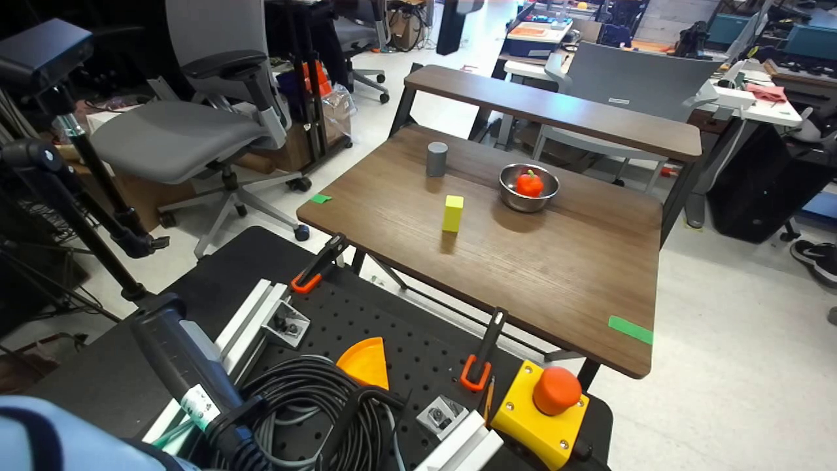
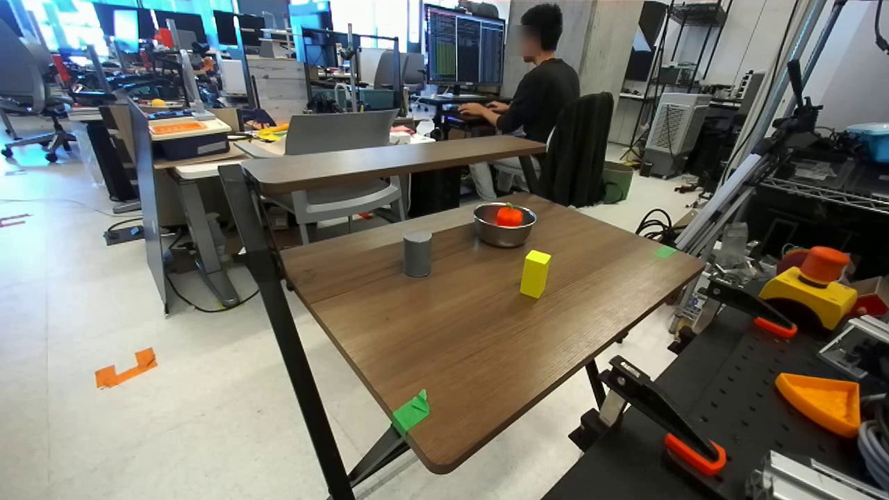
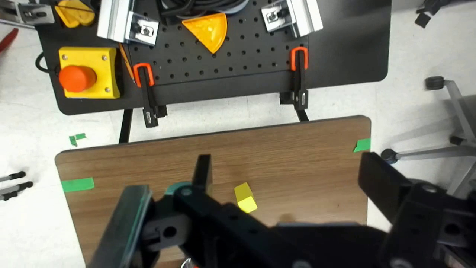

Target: Pick the gray object and move it to the bottom of the desk

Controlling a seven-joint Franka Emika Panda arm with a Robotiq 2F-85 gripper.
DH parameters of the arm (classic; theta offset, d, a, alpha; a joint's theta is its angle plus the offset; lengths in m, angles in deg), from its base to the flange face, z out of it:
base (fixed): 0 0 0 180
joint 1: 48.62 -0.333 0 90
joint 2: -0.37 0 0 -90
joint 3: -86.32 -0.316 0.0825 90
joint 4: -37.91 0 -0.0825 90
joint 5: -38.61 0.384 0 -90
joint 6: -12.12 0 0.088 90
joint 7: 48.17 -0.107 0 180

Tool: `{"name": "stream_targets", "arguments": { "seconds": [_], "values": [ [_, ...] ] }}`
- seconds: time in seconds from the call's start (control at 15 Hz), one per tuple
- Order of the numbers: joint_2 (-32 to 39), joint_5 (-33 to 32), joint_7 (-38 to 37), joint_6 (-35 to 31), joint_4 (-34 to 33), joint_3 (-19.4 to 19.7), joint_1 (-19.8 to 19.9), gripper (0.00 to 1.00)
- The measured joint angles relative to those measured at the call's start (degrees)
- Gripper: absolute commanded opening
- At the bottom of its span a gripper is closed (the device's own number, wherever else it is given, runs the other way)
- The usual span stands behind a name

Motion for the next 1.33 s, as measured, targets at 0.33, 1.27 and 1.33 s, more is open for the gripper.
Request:
{"name": "stream_targets", "arguments": {
  "seconds": [0.33, 1.27, 1.33],
  "values": [
    [18.34, 0.03, -4.07, -8.66, -8.89, -3.11, -0.16, 1.00],
    [68.69, -5.68, -25.18, -15.98, -50.41, -4.09, -6.79, 1.00],
    [71.58, -5.69, -25.65, -15.88, -53.44, -3.66, -7.62, 1.00]
  ]
}}
